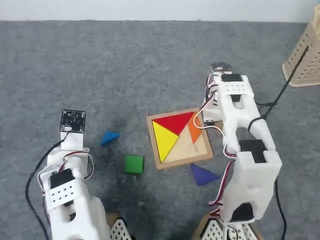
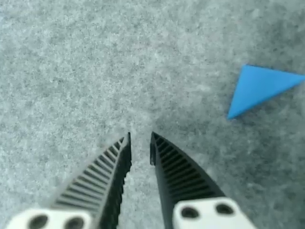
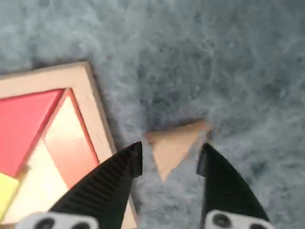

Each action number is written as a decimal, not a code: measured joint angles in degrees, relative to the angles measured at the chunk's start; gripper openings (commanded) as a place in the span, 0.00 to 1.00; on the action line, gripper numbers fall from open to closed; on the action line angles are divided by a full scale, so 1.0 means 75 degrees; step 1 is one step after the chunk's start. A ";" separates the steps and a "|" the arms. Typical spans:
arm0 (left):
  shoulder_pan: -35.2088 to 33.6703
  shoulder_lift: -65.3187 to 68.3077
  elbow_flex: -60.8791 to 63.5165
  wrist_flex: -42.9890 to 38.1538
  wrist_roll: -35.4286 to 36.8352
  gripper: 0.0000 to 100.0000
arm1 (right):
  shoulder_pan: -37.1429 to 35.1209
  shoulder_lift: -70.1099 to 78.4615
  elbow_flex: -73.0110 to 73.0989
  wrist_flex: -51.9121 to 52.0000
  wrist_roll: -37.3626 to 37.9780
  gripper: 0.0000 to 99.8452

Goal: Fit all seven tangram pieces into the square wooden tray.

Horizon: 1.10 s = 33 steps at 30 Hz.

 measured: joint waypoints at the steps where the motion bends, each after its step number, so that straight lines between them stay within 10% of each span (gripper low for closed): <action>1: 0.0000 0.0000 0.0000 0.0000 0.0000 0.07 | 0.0000 0.0000 0.0000 0.0000 -0.0117 0.23; 33: 0.0000 0.0000 0.0000 0.0000 0.0000 0.07 | 0.0199 0.0692 -0.0328 -0.0059 -0.0574 0.08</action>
